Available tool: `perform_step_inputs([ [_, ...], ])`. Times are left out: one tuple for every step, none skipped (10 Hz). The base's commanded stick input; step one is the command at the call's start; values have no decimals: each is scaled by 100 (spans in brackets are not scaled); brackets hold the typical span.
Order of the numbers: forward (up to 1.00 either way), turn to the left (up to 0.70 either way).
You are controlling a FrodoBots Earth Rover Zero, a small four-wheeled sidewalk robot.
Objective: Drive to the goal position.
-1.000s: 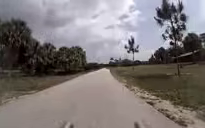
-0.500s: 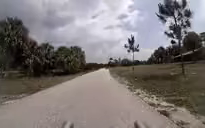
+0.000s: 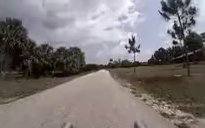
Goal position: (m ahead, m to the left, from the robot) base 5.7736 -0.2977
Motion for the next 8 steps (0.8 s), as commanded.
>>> perform_step_inputs([
  [85,0],
  [85,0],
  [85,0],
  [85,0],
  [85,0],
  [85,0],
  [85,0],
  [85,0],
])
